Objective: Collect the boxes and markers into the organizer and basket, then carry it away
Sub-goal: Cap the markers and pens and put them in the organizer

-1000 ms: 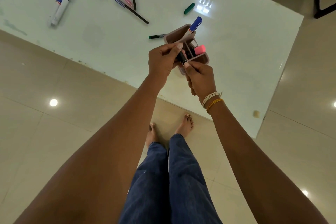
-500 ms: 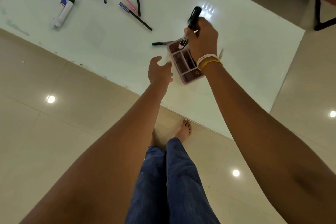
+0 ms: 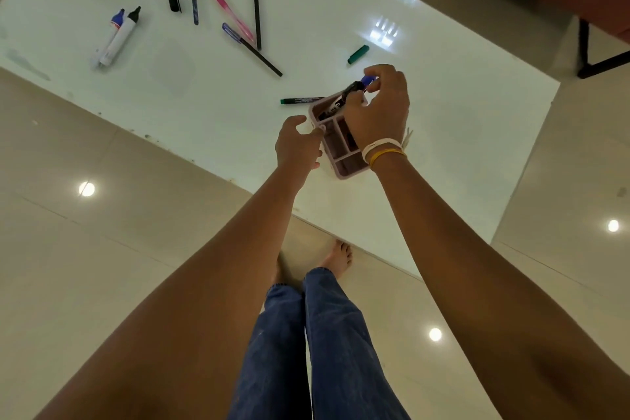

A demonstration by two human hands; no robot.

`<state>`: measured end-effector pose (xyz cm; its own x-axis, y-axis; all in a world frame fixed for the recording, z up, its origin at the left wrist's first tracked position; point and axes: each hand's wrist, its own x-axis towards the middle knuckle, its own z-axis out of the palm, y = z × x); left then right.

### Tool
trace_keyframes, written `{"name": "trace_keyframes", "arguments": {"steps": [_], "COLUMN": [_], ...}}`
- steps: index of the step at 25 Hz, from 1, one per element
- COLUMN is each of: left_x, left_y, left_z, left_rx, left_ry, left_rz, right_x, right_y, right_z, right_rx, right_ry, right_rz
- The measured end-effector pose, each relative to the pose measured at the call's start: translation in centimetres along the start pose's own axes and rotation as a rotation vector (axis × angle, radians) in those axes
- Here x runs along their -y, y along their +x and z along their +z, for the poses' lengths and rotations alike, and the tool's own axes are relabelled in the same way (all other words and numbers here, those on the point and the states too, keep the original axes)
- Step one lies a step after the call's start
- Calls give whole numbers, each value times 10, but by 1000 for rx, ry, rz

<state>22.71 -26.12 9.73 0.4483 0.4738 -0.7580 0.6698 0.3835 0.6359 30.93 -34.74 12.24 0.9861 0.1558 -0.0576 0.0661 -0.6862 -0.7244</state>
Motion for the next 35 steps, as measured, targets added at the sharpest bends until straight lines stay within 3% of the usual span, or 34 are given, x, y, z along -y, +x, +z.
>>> {"name": "trace_keyframes", "arguments": {"steps": [4, 7, 11, 16, 20, 23, 25, 28, 30, 35], "left_x": [-20, -37, -44, -35, -41, -50, -56, -68, -77, -92], "left_y": [15, 30, 65, 106, 120, 128, 128, 124, 121, 119], "left_z": [-6, -4, -4, -7, -3, -5, -12, -22, -27, -30], "left_rx": [-146, -203, -201, -33, -16, 0, 6, 3, 6, 9], "left_ry": [127, 249, 499, 729, 1147, 1116, 942, 755, 717, 677], "left_rz": [127, 280, 402, 469, 594, 537, 468, 471, 511, 580], "right_x": [8, 12, -1, -29, -36, -37, -33, -14, -3, 16], "right_y": [26, 63, 123, 163, 170, 174, 175, 169, 159, 149], "right_z": [-11, -9, 24, 58, 71, 80, 82, 76, 70, 66], "right_rx": [-67, -32, 203, 287, 322, 343, 312, 263, 273, 277], "right_ry": [27, 43, -89, 16, -217, -296, -141, 403, 640, 820], "right_rz": [-8, 107, 383, 703, 594, 516, 572, 778, 801, 731]}}
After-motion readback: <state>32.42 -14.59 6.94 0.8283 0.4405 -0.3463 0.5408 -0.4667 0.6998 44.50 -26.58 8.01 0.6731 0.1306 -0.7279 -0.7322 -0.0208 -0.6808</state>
